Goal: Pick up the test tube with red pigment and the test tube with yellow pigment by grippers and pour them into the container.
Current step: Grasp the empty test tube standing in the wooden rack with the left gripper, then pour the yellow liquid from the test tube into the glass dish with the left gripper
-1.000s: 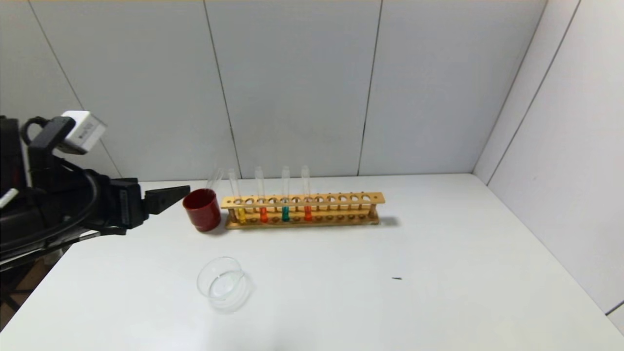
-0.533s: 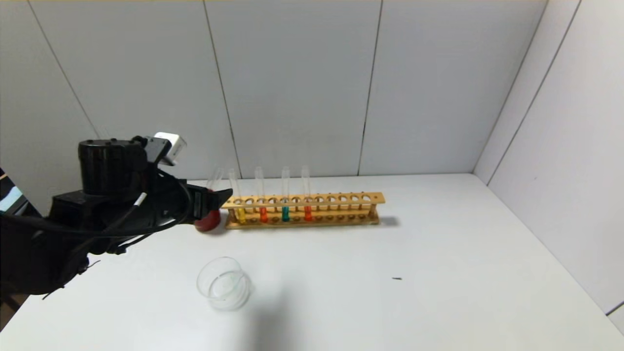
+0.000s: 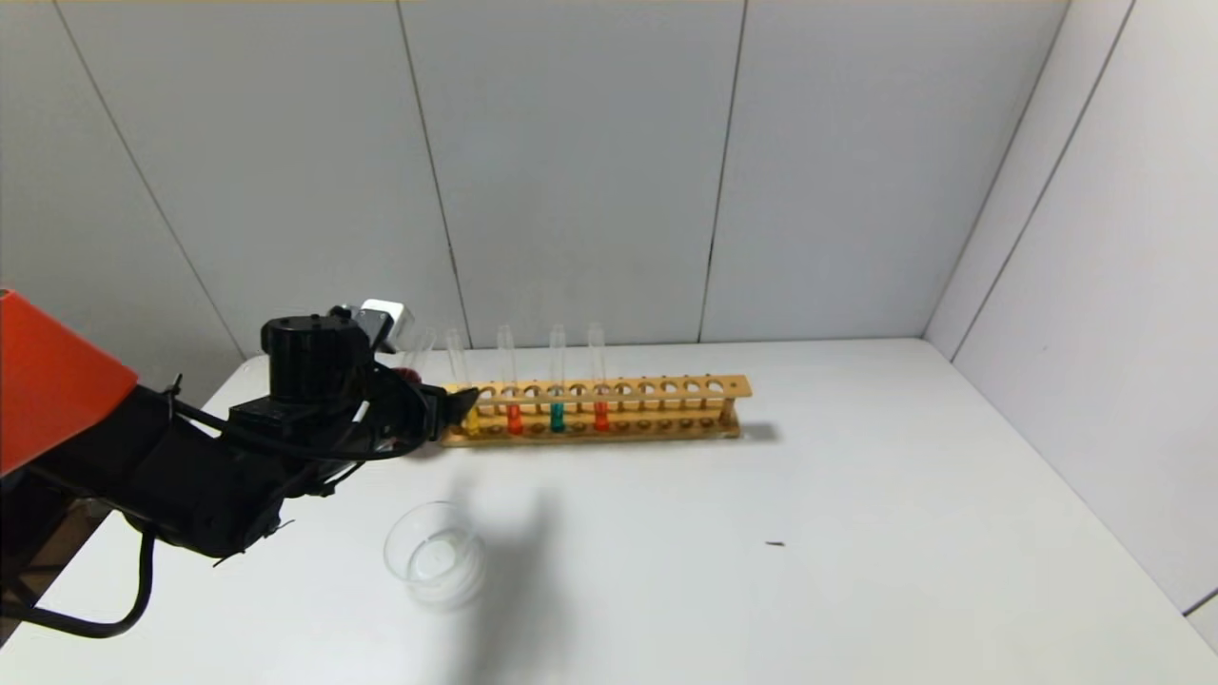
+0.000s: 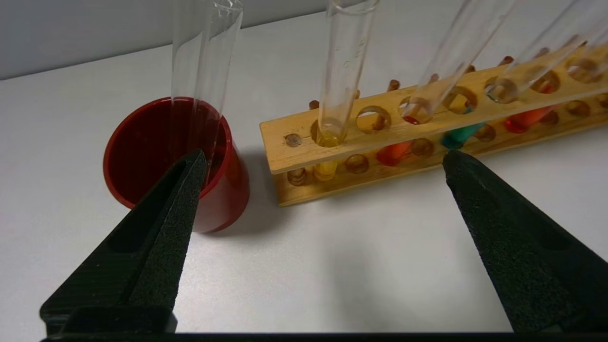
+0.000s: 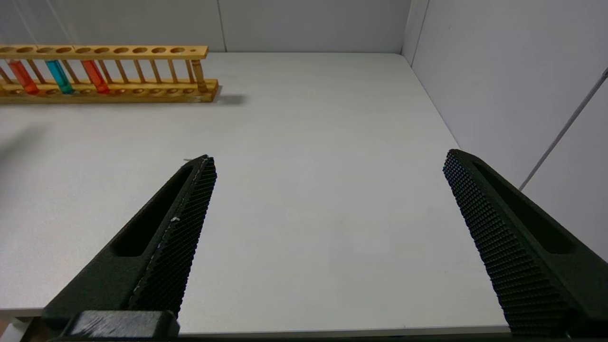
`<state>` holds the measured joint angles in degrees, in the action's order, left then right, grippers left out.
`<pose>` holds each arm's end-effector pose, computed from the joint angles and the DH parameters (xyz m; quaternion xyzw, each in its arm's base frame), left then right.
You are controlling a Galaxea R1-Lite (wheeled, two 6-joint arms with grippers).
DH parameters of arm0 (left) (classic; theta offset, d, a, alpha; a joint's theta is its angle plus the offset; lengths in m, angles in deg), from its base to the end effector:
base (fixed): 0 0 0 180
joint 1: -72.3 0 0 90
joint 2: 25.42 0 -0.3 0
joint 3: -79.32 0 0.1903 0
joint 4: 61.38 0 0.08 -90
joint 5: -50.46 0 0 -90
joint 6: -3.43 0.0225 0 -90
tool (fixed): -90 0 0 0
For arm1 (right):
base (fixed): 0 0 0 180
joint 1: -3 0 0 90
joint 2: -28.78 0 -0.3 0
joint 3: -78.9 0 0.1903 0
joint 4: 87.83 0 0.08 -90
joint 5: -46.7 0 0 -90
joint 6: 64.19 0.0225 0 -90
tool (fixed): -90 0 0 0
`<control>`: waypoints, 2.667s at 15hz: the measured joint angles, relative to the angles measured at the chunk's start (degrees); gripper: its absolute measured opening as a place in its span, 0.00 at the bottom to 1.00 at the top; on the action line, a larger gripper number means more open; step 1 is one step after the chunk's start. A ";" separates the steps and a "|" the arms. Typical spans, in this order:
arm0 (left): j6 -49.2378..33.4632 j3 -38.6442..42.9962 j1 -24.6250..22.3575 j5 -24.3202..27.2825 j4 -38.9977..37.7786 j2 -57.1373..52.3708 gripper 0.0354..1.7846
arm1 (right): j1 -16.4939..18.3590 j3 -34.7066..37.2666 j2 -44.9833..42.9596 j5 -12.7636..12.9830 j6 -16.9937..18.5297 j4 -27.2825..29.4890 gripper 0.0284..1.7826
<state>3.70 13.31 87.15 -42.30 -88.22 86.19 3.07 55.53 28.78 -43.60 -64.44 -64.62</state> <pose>0.3296 -0.0863 0.1100 0.0273 0.1608 -0.1043 0.9811 -0.0228 0.0001 0.0758 -0.0022 -0.0014 0.0020 1.0000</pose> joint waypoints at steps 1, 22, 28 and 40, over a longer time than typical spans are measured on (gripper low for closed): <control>-0.17 -0.77 0.00 -0.02 -0.09 1.07 0.98 | 0.02 0.00 0.00 -0.02 0.00 0.00 0.98; -4.51 -12.37 0.26 -1.79 -0.04 12.65 0.81 | 0.02 0.00 0.00 0.00 0.00 0.00 0.98; -4.36 -12.56 0.39 -1.71 0.07 12.85 0.23 | 0.02 0.00 0.00 -0.02 0.00 0.00 0.98; -2.68 -13.78 0.83 -1.82 4.90 5.75 0.15 | 0.02 0.00 0.00 -0.02 0.00 0.00 0.98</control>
<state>1.02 -0.47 87.98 -44.11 -83.32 91.94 3.10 55.53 28.78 -43.62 -64.44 -64.62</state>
